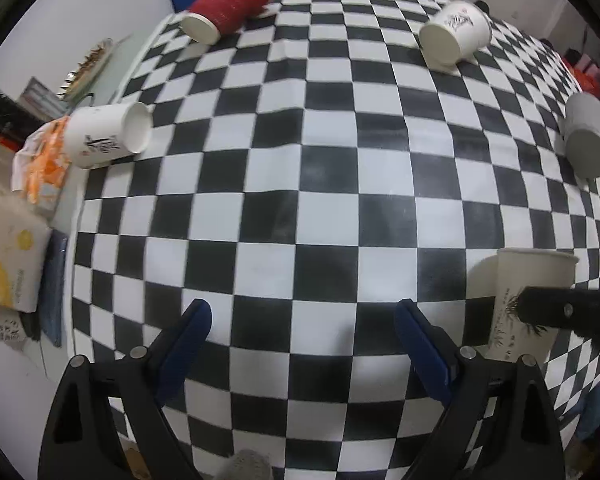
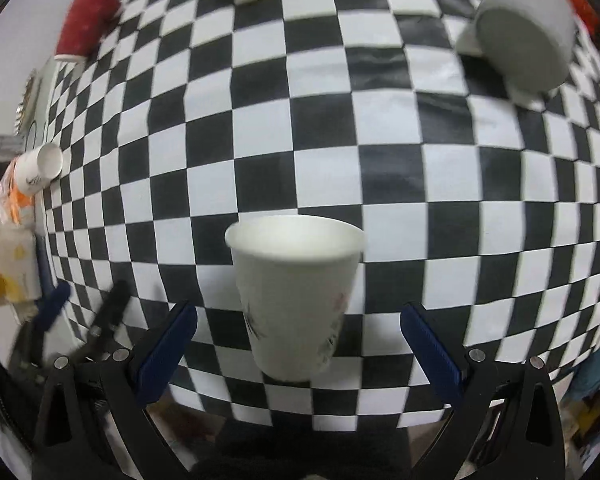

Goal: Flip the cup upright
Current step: 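Close the right gripper on the cream cup while the left gripper releases it, then lower the cream cup open end up onto the table and open the right gripper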

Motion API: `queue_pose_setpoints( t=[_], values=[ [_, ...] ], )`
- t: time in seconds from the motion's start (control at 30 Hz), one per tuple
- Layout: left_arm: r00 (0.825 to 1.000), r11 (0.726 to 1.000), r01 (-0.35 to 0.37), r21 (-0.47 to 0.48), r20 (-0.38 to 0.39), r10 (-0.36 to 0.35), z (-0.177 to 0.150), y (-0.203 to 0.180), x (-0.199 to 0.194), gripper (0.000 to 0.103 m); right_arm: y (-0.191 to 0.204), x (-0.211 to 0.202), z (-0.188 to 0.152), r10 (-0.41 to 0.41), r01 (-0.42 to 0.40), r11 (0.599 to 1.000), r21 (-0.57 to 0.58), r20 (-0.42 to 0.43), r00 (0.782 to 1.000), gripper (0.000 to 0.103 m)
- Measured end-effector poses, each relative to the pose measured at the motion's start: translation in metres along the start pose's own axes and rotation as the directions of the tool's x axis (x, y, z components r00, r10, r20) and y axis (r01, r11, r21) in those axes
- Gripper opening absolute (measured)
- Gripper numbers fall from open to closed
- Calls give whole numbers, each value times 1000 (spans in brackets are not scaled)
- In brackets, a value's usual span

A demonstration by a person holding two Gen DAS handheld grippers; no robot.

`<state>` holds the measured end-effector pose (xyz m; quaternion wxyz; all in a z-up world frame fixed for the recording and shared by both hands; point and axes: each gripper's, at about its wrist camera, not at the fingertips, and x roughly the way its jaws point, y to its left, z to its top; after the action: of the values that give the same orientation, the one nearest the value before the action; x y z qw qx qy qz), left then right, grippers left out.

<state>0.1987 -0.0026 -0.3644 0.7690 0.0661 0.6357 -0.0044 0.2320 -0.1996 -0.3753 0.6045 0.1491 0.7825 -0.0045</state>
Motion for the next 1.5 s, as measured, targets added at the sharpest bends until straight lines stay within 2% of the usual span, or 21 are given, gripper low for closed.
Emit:
queue_pose_setpoints(
  t=[0.03, 0.1, 0.17, 0.3, 0.43, 0.5, 0.57, 0.6, 0.63, 0.67, 0.73, 0.8, 0.97, 1.07, 1.13, 1.2, 1.3, 1.5],
  values=[
    [1000, 1000, 3, 9, -6, -3, 1, -1, 3, 93, -1, 6, 4, 4, -4, 1000, 11, -26, 1000, 98],
    [1000, 1000, 11, 20, -12, -11, 2, -3, 7, 93, -3, 17, 10, 18, -17, 999, 28, -62, 998, 80],
    [1000, 999, 20, 25, -18, -20, 3, -4, 9, 93, -3, 23, 11, 22, -20, 999, 37, -79, 997, 67],
    [999, 999, 30, 30, -21, -30, 7, -4, 11, 93, 0, 17, 6, 3, -2, 1000, 21, -29, 1000, 64],
    [999, 999, 38, 24, -26, -37, 11, 1, 14, 93, 6, -9, -2, -6, 5, 1000, 6, 139, 990, 63],
    [999, 999, 36, 14, -24, -36, 14, 5, 15, 93, 11, -25, -4, -6, 8, 1000, -4, 271, 963, 63],
    [999, 999, 36, 1, -21, -36, 18, 9, 18, 93, 14, -39, -1, 4, 2, 1000, -14, 385, 923, 63],
    [999, 999, 37, -7, -22, -37, 20, 11, 20, 93, 17, -46, 3, 3, 7, 1000, -20, 447, 894, 63],
    [999, 999, 38, -16, -22, -38, 24, 13, 21, 93, 20, -50, 5, 2, 14, 1000, -27, 518, 855, 63],
    [999, 999, 39, -24, -20, -39, 27, 15, 23, 93, 23, -53, 9, 18, -7, 1000, -22, 556, 831, 63],
    [999, 999, 40, -34, -18, -41, 32, 18, 27, 93, 32, -48, 7, -6, 39, 999, -35, 660, 751, 63],
    [999, 998, 42, -36, -15, -43, 34, 19, 30, 93, 39, -36, 4, -31, 86, 995, -41, 712, 701, 64],
    [999, 998, 52, -31, -3, -52, 33, 24, 32, 93, 48, -14, -20, -62, 165, 984, -61, 758, 649, 65],
    [998, 998, 57, -23, 2, -57, 29, 24, 34, 93, 56, -8, -32, -77, 194, 979, -65, 762, 644, 67],
    [998, 998, 62, -15, 4, -62, 32, 32, 39, 93, 54, -3, -35, -77, 189, 980, -67, 743, 665, 68],
    [998, 998, 60, -10, 9, -60, 29, 37, 41, 93, 51, 1, -36, -80, 180, 982, -64, 721, 688, 77],
    [998, 998, 57, -7, 21, -56, 22, 38, 36, 93, 47, 3, -40, -76, 161, 985, -57, 701, 709, 83],
    [997, 999, 39, -2, 70, -39, 13, 33, 9, 93, 46, -6, -58, -82, 168, 984, -61, 682, 727, 87]
  ],
)
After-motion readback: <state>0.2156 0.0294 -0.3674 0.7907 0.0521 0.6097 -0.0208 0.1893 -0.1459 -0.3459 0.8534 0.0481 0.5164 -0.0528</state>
